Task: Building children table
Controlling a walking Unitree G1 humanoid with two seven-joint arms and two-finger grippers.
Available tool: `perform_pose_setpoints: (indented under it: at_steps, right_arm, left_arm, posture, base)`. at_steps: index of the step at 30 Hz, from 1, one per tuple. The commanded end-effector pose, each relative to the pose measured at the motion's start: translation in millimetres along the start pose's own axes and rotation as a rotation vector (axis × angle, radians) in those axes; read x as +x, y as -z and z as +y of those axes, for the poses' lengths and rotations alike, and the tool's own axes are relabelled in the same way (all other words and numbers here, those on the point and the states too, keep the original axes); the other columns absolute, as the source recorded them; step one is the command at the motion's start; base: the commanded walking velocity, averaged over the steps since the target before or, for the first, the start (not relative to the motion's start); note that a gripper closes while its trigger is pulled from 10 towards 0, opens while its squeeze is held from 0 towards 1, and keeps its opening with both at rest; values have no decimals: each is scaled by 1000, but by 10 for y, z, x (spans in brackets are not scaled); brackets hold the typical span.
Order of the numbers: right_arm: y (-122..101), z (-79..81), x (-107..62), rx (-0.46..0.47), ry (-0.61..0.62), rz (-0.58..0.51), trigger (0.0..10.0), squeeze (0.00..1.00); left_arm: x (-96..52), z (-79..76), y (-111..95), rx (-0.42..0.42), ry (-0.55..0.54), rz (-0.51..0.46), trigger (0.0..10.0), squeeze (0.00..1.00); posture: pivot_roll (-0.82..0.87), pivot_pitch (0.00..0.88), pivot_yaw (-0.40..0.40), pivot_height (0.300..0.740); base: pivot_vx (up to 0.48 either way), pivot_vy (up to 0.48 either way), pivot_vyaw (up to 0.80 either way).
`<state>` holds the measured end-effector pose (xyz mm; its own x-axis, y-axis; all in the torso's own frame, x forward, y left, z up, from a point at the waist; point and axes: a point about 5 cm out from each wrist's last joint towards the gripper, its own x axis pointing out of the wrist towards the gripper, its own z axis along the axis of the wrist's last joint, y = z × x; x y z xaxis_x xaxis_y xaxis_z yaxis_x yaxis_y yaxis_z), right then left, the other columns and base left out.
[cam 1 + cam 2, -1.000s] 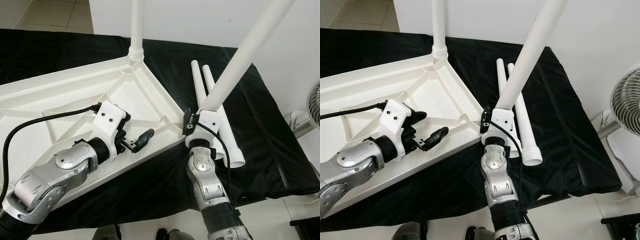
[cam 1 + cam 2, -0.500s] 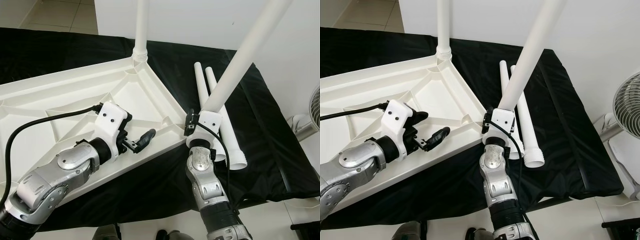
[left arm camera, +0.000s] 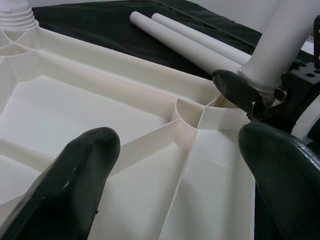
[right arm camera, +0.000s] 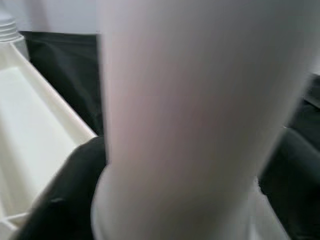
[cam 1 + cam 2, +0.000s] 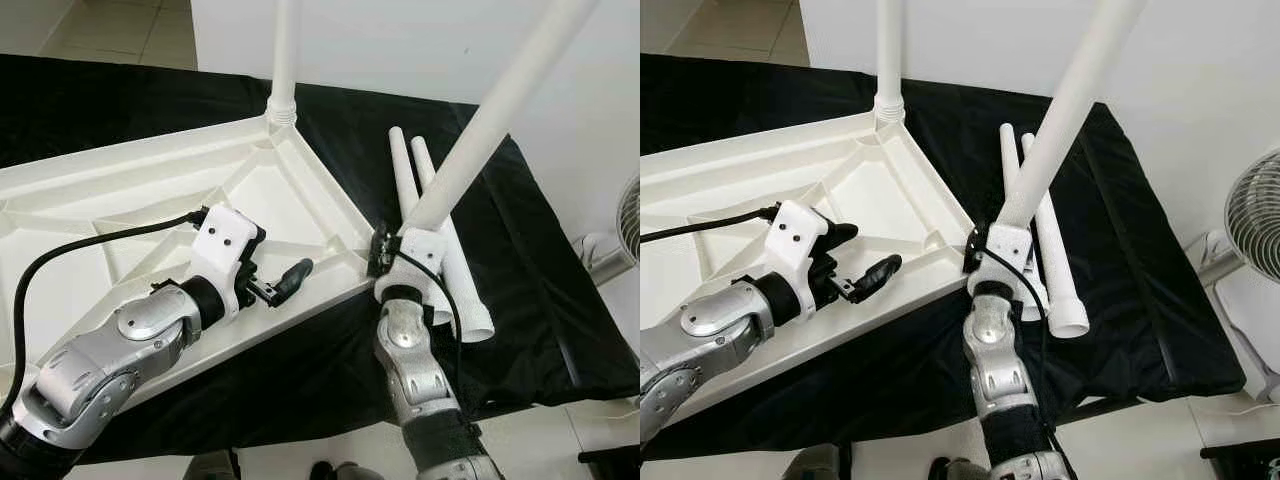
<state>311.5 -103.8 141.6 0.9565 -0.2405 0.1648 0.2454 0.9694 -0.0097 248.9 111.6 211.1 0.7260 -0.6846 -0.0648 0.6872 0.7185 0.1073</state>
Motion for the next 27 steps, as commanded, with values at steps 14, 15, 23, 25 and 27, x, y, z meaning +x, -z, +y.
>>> perform_pose_setpoints:
  at_steps: [14,15,23,25,27]
  right_arm:
    - [106,-148,11,12,-62,28,10000,0]
    - [92,-170,26,24,-76,21,10000,0]
    - [7,-280,84,88,-152,-23,10000,0]
    - [1,-284,87,95,-164,-26,10000,0]
    - [-13,-303,93,92,-175,-39,10000,0]
  left_arm:
    - [-4,-144,13,-1,229,-2,10000,0]
    - [-4,-142,15,-1,229,-2,10000,0]
    - [16,-147,8,-3,234,-6,10000,0]
    - [18,-145,7,-3,235,-6,10000,0]
    - [20,-144,4,-2,236,-7,10000,0]
  posture:
    - [108,169,-121,740]
    - [108,169,-121,740]
    - [96,175,-119,740]
    - [96,175,-119,740]
    - [96,175,-119,740]
  base:
    - [0,0,0]
    - [0,0,0]
    - [0,0,0]
    - [0,0,0]
    - [0,0,0]
